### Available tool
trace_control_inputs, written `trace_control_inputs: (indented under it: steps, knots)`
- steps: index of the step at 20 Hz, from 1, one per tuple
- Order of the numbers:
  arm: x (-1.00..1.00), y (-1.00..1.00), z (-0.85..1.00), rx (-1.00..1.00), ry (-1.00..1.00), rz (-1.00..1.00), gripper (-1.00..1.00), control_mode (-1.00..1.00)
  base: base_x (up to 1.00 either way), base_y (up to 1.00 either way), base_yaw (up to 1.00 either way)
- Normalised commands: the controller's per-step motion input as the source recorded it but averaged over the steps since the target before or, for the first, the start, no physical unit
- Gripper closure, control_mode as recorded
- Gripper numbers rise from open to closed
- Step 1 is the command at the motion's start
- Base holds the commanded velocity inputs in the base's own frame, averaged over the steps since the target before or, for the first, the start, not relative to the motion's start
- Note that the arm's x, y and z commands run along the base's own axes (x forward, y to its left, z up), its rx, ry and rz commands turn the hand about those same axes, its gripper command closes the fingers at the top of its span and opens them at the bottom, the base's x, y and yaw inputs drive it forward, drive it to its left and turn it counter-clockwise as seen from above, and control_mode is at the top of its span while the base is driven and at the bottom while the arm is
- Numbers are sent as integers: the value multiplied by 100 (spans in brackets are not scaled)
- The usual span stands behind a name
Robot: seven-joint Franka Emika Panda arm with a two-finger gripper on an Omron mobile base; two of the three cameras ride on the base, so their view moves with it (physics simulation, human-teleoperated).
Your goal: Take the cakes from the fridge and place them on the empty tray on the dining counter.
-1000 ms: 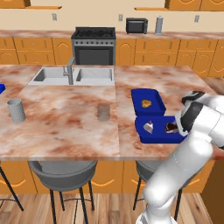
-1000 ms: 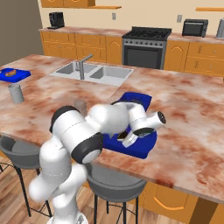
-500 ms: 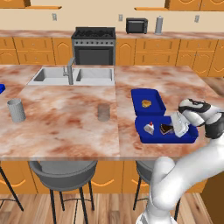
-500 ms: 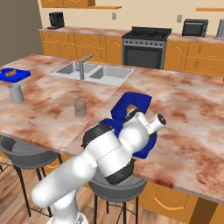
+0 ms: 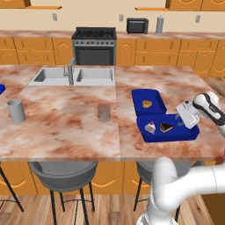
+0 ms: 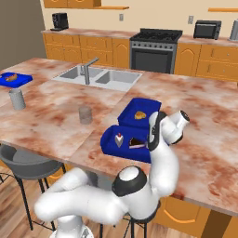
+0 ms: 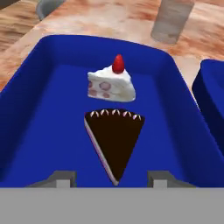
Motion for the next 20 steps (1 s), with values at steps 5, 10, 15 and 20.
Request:
trace_control_inputs:
  steps: [5, 10, 15, 20]
  knots:
    - [-100, 11, 100, -18, -49, 0, -100, -100, 0, 0, 0]
    - [-100, 8, 100, -38, -56, -2, -100, -100, 0, 0, 0]
    - [-100, 18, 98, -48, -54, -10, -100, -100, 0, 0, 0]
    - [-97, 31, 97, -51, -57, -3, -100, -100, 0, 0, 0]
